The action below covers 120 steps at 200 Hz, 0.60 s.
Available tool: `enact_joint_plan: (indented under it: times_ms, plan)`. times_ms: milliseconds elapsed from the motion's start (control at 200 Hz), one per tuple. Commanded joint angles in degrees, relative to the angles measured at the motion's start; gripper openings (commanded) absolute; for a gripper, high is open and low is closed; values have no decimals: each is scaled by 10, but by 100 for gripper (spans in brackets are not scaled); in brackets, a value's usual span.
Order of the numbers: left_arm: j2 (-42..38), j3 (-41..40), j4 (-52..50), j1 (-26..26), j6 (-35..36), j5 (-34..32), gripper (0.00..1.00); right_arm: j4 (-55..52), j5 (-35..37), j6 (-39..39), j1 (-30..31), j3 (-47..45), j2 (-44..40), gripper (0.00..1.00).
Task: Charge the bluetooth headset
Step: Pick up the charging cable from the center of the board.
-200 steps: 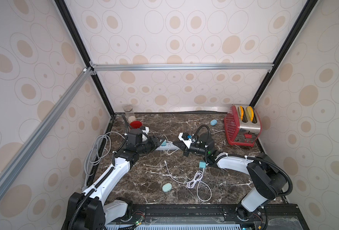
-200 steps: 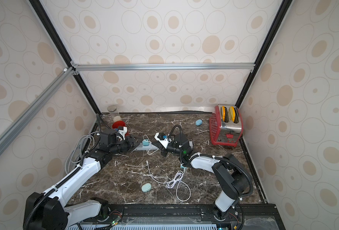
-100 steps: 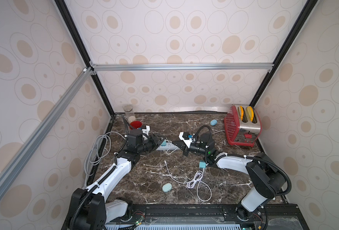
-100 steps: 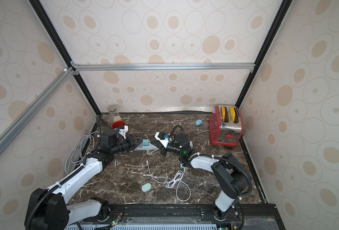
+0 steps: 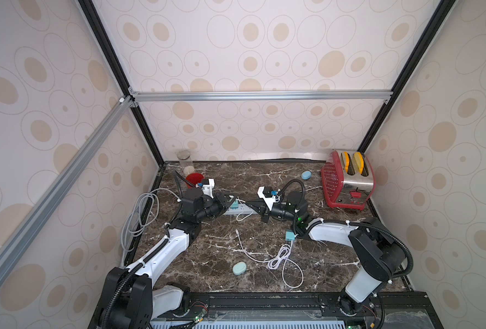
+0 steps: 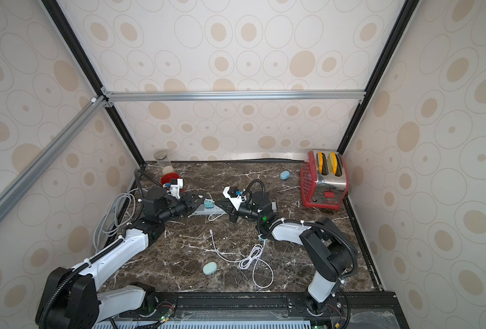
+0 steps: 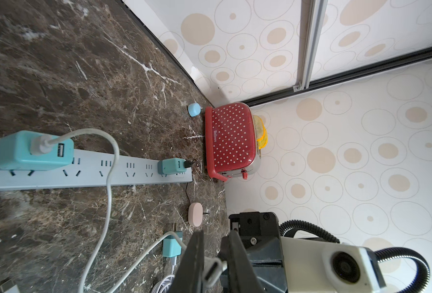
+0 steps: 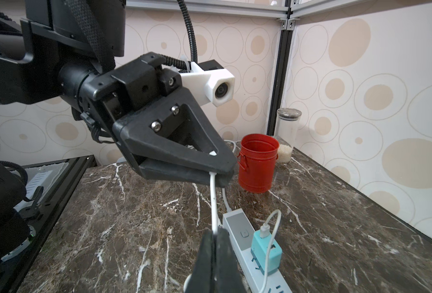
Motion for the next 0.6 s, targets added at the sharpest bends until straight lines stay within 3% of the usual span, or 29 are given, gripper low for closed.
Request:
enact_joint_plan:
  times_ms: [0, 100, 155, 230, 325, 596]
  plan:
    - [-18, -3, 54, 3, -8, 7, 14, 21, -14, 20, 4, 13, 10, 0]
    - [-23, -6, 50, 3, 2, 5, 9, 9, -16, 22, 5, 14, 9, 8]
    - [-27, -7, 43, 2, 14, 4, 8, -6, -17, 20, 5, 17, 5, 17]
    - [-31, -8, 40, 3, 33, 3, 7, -47, -16, 9, 4, 24, -7, 36]
    - [-35, -8, 41, 2, 67, 3, 6, -155, -34, -22, 4, 54, -26, 52]
    - [-46, 13, -17, 2, 202, 13, 6, -378, -150, -84, -13, 149, -45, 57]
